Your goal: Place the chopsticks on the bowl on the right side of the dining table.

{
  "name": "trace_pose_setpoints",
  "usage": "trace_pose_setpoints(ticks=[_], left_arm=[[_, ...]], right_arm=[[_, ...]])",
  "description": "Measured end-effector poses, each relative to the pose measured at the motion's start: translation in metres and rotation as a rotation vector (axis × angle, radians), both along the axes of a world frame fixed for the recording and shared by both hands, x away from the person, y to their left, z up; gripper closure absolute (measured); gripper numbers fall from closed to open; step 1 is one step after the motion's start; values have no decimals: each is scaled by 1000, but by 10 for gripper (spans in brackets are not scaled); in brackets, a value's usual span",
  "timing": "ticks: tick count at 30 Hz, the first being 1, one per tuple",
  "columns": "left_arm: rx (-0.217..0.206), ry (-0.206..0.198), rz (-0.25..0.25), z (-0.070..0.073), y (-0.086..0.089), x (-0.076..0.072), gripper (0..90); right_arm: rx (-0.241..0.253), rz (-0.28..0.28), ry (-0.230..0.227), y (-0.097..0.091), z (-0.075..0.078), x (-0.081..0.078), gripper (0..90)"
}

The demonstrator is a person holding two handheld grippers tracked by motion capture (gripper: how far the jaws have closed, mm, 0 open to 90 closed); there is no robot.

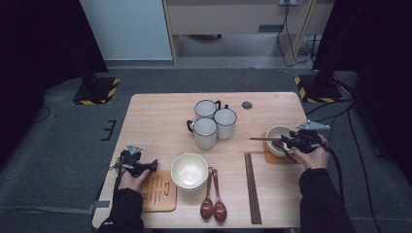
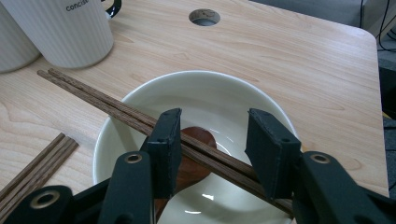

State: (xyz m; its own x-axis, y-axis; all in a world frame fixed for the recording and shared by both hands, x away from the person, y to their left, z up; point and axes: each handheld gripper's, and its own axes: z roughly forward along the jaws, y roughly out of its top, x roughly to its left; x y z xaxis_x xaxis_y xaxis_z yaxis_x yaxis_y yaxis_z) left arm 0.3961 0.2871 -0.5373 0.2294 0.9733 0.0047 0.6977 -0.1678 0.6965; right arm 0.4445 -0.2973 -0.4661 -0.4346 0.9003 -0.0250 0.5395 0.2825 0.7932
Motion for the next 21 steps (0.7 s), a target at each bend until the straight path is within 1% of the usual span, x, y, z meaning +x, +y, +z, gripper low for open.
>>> trace_pose_setpoints(ticks=[4,12,17,21], left_arm=[[0,0,0,0,0,0,0],[1,1,-1,0,0,0,0],[1,0,-1,0,0,0,0],[0,0,0,0,0,0,0]], right_arm=[[-2,9,1,-1,0,0,567],[13,5,10,-6,0,0,570],[7,14,14,-7,1,0,577],[6,8,15,-8,2,-1,574]])
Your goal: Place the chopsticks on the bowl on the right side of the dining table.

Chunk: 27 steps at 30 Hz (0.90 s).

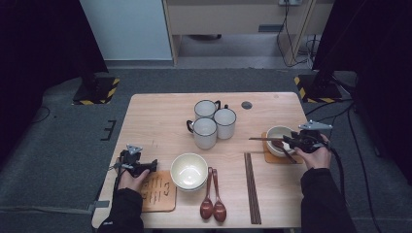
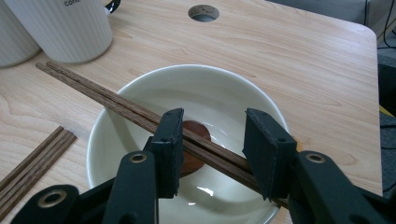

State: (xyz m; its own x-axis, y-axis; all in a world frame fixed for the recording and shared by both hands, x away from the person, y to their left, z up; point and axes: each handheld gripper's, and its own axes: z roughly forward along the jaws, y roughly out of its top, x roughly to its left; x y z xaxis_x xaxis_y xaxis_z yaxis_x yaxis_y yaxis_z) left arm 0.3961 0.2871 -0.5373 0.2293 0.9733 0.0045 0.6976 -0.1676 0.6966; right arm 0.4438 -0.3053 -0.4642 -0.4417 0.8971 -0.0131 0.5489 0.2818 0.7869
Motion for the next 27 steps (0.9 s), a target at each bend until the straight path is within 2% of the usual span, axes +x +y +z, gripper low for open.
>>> trace_pose_setpoints(ticks=[6,11,22,27], left_arm=[[1,1,-1,0,0,0,0],[0,0,0,0,0,0,0],[0,0,0,0,0,0,0],[1,1,-1,0,0,0,0]], right_arm=[[17,3,-24,12,1,2,534],[-3,19,-25,19,-3,5,527],[-7,34,-30,18,-4,5,534],[-5,25,-32,14,-4,5,549]])
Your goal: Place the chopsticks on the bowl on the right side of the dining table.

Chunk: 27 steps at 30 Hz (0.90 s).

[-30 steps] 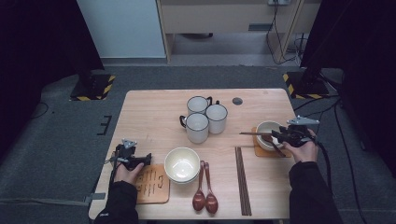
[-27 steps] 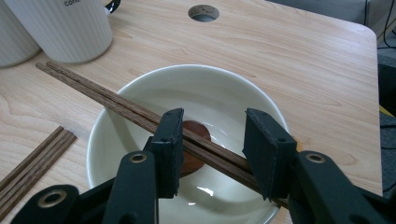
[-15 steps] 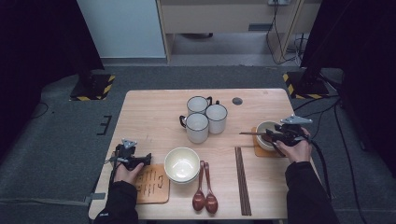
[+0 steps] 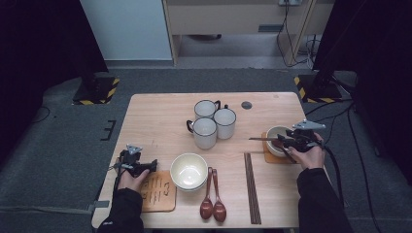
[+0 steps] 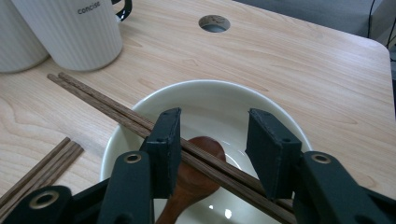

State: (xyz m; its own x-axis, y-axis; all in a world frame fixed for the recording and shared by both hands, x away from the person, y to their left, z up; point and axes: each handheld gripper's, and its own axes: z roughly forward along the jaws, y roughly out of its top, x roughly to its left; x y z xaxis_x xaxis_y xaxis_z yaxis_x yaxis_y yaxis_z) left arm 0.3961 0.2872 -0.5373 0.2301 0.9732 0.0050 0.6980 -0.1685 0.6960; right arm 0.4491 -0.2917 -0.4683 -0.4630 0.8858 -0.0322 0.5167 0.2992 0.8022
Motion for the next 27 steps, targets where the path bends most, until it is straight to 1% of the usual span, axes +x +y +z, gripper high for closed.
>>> trace_pose_setpoints(ticks=[2,9,12,14,16,22,27], left_arm=[[-1,-1,1,0,0,0,0],[-1,-1,1,0,0,0,0],[-1,-1,1,0,0,0,0],[0,-1,1,0,0,0,0],[-1,-1,1,0,0,0,0],[-1,-1,1,0,0,0,0],[-1,-1,1,0,0,0,0]], right_arm=[[5,-7,4,-2,-1,0,549],[-8,-6,4,-2,1,-1,547],[6,3,-5,0,3,-1,543],[15,10,2,3,2,-1,540],[4,17,4,5,1,-1,542],[6,20,8,4,1,-1,542],[-5,25,1,2,0,-1,550]])
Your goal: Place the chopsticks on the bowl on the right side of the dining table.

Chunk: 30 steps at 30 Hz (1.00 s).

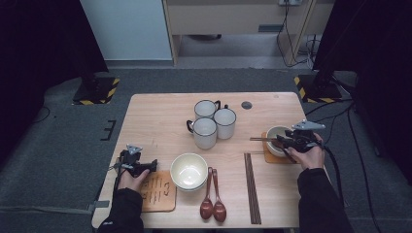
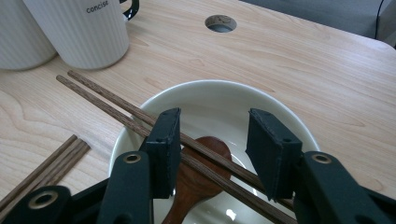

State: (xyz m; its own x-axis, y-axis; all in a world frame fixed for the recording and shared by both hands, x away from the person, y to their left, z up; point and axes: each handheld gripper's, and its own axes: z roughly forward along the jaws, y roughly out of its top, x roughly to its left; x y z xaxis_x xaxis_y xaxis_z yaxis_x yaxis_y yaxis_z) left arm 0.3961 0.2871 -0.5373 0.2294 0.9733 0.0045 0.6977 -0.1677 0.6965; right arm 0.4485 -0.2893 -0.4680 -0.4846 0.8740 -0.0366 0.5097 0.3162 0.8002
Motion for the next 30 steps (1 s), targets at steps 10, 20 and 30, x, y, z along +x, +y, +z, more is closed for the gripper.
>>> trace_pose_setpoints(ticks=[10,20,30], left_arm=[[0,0,0,0,0,0,0],[0,0,0,0,0,0,0],[0,0,0,0,0,0,0]], right_arm=[[3,-3,0,-1,2,-1,545],[23,-58,-28,3,1,4,513],[13,-66,-13,3,-4,9,511]])
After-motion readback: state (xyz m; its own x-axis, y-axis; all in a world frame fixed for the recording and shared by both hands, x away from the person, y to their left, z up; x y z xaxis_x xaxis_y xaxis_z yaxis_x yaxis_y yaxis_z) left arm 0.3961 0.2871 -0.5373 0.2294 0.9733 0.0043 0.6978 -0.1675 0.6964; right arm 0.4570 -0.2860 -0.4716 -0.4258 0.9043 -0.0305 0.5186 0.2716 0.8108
